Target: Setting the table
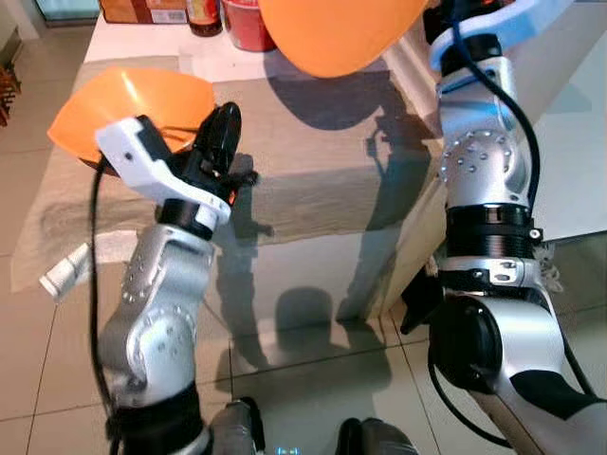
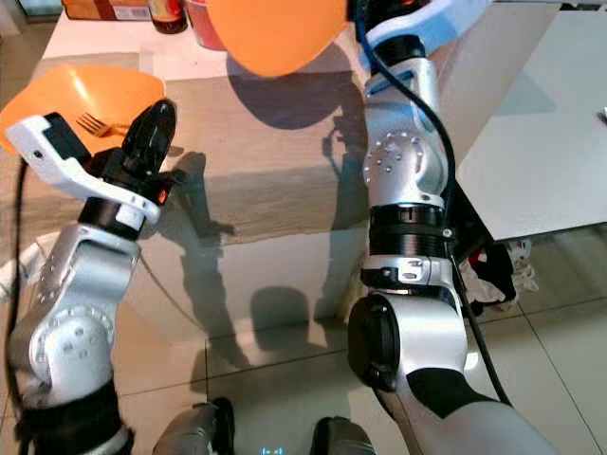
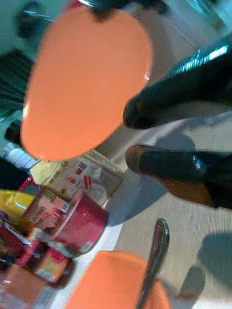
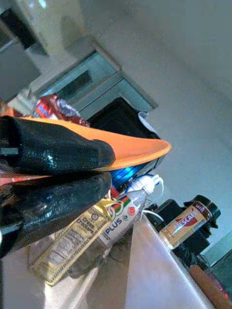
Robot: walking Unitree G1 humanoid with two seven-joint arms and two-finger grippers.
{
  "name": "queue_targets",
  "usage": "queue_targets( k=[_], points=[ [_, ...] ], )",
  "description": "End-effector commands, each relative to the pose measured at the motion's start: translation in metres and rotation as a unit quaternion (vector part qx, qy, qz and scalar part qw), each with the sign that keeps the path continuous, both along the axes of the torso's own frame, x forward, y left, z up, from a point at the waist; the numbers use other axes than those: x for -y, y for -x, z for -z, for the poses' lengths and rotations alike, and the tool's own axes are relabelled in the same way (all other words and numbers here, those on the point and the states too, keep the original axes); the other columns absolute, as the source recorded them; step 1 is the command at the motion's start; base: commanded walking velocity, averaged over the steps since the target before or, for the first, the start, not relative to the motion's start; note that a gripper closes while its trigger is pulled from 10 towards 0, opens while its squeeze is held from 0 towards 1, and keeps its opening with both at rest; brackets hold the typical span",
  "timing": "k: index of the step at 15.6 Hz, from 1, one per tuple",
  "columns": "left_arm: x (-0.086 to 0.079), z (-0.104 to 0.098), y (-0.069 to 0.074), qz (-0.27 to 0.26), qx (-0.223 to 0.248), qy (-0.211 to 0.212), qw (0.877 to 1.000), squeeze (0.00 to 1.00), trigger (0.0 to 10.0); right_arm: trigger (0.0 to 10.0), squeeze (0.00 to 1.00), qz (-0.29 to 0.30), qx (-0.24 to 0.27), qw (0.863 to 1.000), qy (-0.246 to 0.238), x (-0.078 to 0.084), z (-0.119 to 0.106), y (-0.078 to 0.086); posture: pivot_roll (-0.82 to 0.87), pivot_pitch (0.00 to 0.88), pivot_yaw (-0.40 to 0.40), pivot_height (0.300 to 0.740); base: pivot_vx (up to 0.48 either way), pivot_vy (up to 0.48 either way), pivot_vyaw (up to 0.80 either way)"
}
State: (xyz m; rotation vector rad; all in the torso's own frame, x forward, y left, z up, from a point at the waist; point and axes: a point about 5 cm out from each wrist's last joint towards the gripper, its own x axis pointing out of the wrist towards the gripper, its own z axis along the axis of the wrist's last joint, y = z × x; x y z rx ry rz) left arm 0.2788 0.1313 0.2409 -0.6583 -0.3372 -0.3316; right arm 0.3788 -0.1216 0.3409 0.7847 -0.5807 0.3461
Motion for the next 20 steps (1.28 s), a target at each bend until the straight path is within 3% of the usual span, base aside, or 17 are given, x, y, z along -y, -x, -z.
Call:
queue_targets(
  k=[1,4,7,10,13,15,20],
  points=[
    [0.0,0.004,-0.006,0.019,-0.012,0.05,0.999,1.0,10.0,10.0,0.0,-0.011,0.06,0.998,-0.022,0.004,-0.03,0.011,-0.02,0.139,-0.006,0.74,0.0,0.0,0.0],
    [0.003,0.006,-0.017,0.07,-0.015,0.164,0.984,1.0,10.0,10.0,0.0,-0.028,0.065,0.997,-0.033,0.004,-0.033,0.014,-0.03,0.141,-0.003,0.74,0.0,0.0,0.0],
    [0.007,-0.015,-0.017,0.136,0.03,0.218,0.966,1.0,10.0,10.0,0.0,-0.067,0.074,0.994,-0.033,-0.004,-0.035,0.019,-0.03,0.142,-0.004,0.74,0.0,0.0,0.0],
    [0.009,-0.028,-0.013,0.187,0.057,0.225,0.954,1.0,10.0,10.0,0.0,-0.093,0.077,0.992,-0.032,-0.01,-0.034,0.022,-0.03,0.14,0.0,0.74,0.0,0.0,0.0],
    [0.016,-0.036,-0.009,0.218,0.062,0.207,0.952,1.0,10.0,10.0,0.0,-0.116,0.076,0.99,-0.032,-0.015,-0.032,0.024,-0.02,0.139,0.0,0.74,0.0,0.0,0.0],
    [0.018,-0.036,-0.01,0.221,0.058,0.201,0.952,0.0,10.0,10.0,0.0,-0.138,0.078,0.987,-0.028,-0.02,-0.033,0.027,-0.03,0.138,0.002,0.74,0.0,0.0,0.0],
    [0.023,-0.041,-0.007,0.236,0.068,0.193,0.95,0.0,10.0,10.0,0.0,-0.173,0.072,0.982,-0.021,-0.031,-0.029,0.032,-0.03,0.134,0.0,0.74,0.0,0.0,0.0]
  ],
)
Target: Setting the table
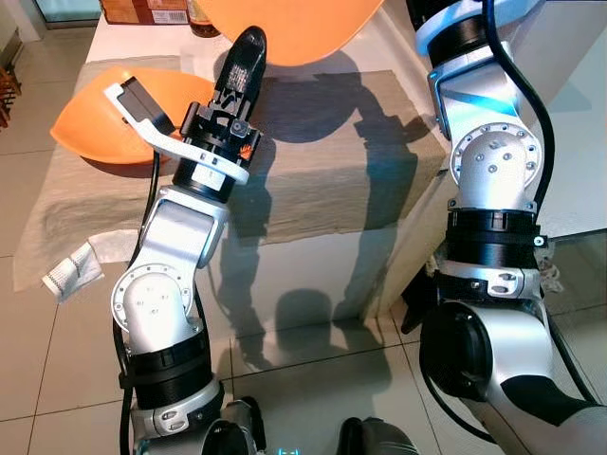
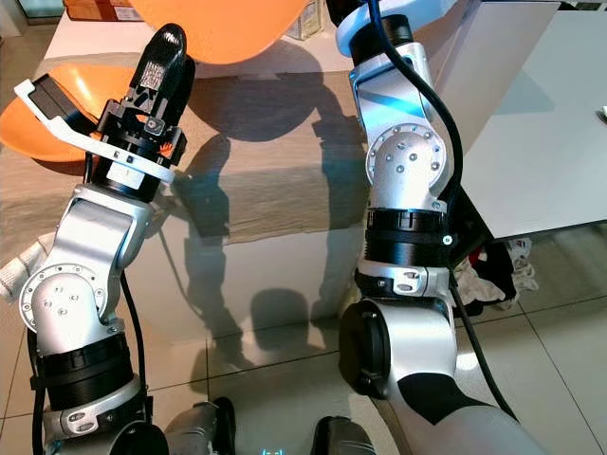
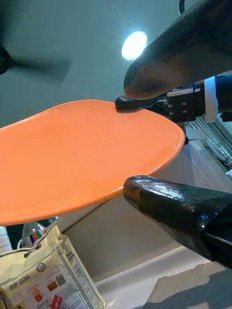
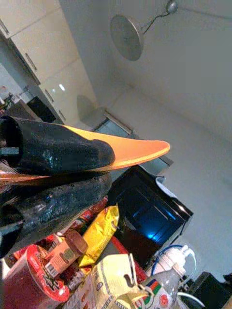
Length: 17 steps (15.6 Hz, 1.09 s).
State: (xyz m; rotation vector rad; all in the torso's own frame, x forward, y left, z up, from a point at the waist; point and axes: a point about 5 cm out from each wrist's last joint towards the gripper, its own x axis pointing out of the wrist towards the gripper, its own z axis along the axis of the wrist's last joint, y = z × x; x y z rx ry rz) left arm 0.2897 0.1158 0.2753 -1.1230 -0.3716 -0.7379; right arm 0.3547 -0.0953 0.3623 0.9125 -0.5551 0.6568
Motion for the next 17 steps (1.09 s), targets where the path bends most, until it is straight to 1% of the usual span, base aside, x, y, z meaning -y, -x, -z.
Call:
queue_targets(
  k=[1,2,5,7,13,17],
  points=[
    [0.007,-0.007,0.004,0.011,0.016,-0.012,1.0,0.0,10.0,10.0,0.0,-0.02,0.028,0.999,0.001,-0.005,-0.008,0.008,-0.03,0.134,-0.001,0.74,0.0,0.0,0.0],
    [0.006,-0.007,0.003,-0.001,0.016,-0.022,1.0,0.0,10.0,10.0,0.0,-0.024,0.027,0.999,0.003,-0.005,-0.007,0.009,-0.03,0.133,-0.003,0.74,0.0,0.0,0.0],
    [0.003,-0.007,0.0,-0.021,0.008,-0.028,0.999,0.0,10.0,10.0,0.0,-0.028,0.025,0.999,0.004,-0.007,-0.007,0.01,-0.03,0.134,-0.003,0.74,0.0,0.0,0.0],
    [0.004,-0.002,-0.001,-0.024,-0.007,-0.038,0.999,0.0,10.0,10.0,0.0,-0.026,0.025,0.999,0.004,-0.006,-0.007,0.01,-0.03,0.136,-0.001,0.74,0.0,0.0,0.0],
    [0.003,0.006,0.006,-0.019,-0.013,-0.04,0.999,0.0,10.0,10.0,0.0,-0.012,0.028,1.0,0.003,-0.002,-0.009,0.01,-0.03,0.141,0.0,0.74,0.0,0.0,0.0],
    [0.002,0.007,0.011,-0.011,-0.009,-0.043,0.999,0.0,10.0,10.0,0.0,-0.009,0.03,1.0,0.004,0.0,-0.01,0.01,-0.03,0.14,0.001,0.74,0.0,0.0,0.0]
  ],
)
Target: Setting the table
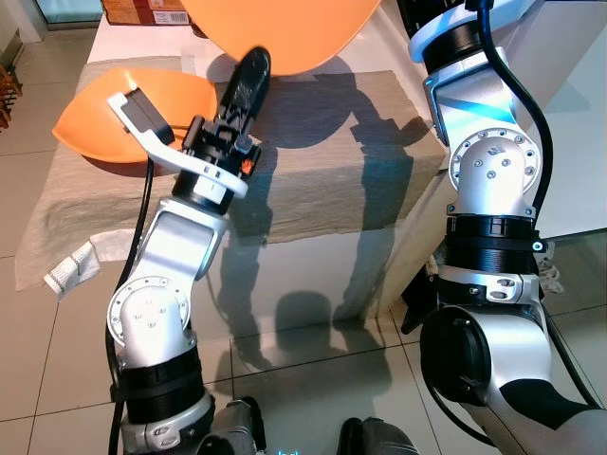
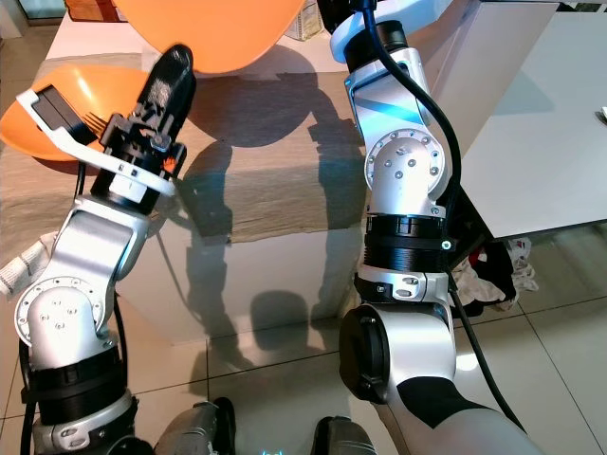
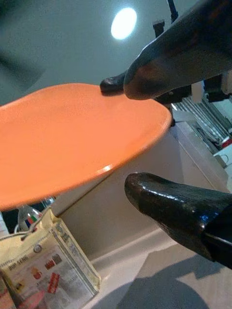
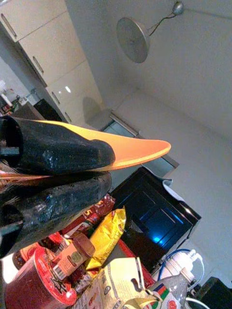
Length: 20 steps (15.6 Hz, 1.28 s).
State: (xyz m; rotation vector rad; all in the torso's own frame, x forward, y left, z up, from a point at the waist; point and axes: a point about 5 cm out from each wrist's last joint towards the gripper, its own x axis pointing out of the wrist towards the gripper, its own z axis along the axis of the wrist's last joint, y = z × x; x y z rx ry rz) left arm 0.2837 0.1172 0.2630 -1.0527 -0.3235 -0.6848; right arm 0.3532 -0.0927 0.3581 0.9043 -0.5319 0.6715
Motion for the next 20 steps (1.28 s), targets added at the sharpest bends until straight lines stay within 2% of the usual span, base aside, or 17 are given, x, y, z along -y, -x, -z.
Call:
queue_targets(
  k=[1,7,12,13,14,20],
  points=[
    [0.002,-0.005,0.006,0.008,0.012,-0.004,1.0,0.0,10.0,10.0,0.0,0.0,0.035,0.999,-0.005,0.002,-0.014,0.008,-0.03,0.141,0.001,0.74,0.0,0.0,0.0],
    [0.004,-0.011,-0.003,-0.016,0.008,0.013,1.0,0.0,10.0,10.0,0.0,-0.019,0.034,0.999,0.003,-0.001,-0.013,0.01,-0.03,0.142,0.0,0.74,0.0,0.0,0.0],
    [0.002,-0.012,-0.005,-0.021,0.009,0.014,1.0,0.0,10.0,10.0,0.0,-0.027,0.032,0.999,0.009,-0.005,-0.01,0.011,-0.03,0.144,0.002,0.74,0.0,0.0,0.0],
    [0.001,-0.012,-0.005,-0.023,0.009,0.017,1.0,0.0,7.3,10.0,0.0,-0.03,0.03,0.999,0.011,-0.006,-0.01,0.012,-0.03,0.144,0.002,0.74,0.0,0.0,0.0],
    [0.0,-0.012,-0.005,-0.028,0.01,0.018,0.999,0.0,0.0,10.0,0.0,-0.031,0.03,0.999,0.012,-0.006,-0.01,0.012,-0.03,0.145,0.003,0.74,0.0,0.0,0.0],
    [-0.004,-0.021,-0.001,-0.033,0.041,0.028,0.998,0.0,0.0,10.0,0.0,-0.043,0.021,0.999,0.016,-0.01,-0.007,0.012,-0.03,0.142,0.002,0.74,0.0,0.0,0.0]
  ],
)
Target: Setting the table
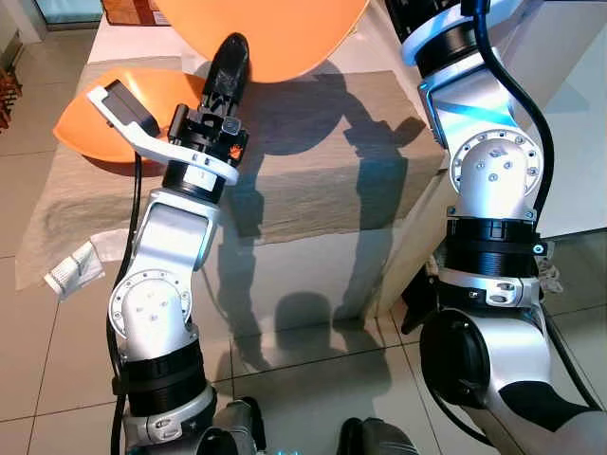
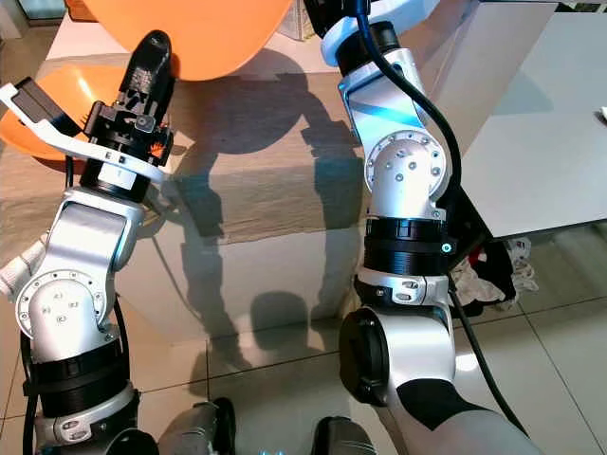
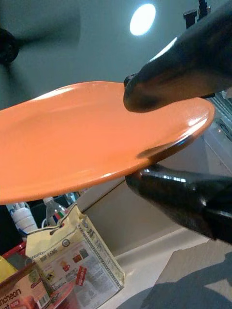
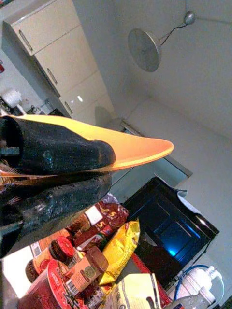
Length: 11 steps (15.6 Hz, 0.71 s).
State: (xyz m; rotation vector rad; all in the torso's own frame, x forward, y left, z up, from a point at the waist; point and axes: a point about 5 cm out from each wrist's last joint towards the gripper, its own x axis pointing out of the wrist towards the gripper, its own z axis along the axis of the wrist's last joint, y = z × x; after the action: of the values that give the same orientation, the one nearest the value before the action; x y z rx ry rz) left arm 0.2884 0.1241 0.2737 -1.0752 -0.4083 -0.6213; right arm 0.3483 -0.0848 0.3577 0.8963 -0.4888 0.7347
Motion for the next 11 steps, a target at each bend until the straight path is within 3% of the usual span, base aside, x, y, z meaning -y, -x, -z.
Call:
queue_targets(
  k=[1,11],
  points=[
    [0.003,-0.011,0.004,0.008,0.032,0.0,0.999,0.0,0.0,10.0,0.0,-0.012,0.02,1.0,0.001,-0.003,-0.006,0.007,-0.03,0.141,0.002,0.74,0.0,0.0,0.0],
    [0.006,-0.014,0.009,0.006,0.058,-0.037,0.998,0.0,0.0,10.0,0.0,-0.022,-0.007,0.999,0.039,-0.015,0.009,0.006,-0.03,0.129,-0.004,0.74,0.0,0.0,0.0]
  ],
)
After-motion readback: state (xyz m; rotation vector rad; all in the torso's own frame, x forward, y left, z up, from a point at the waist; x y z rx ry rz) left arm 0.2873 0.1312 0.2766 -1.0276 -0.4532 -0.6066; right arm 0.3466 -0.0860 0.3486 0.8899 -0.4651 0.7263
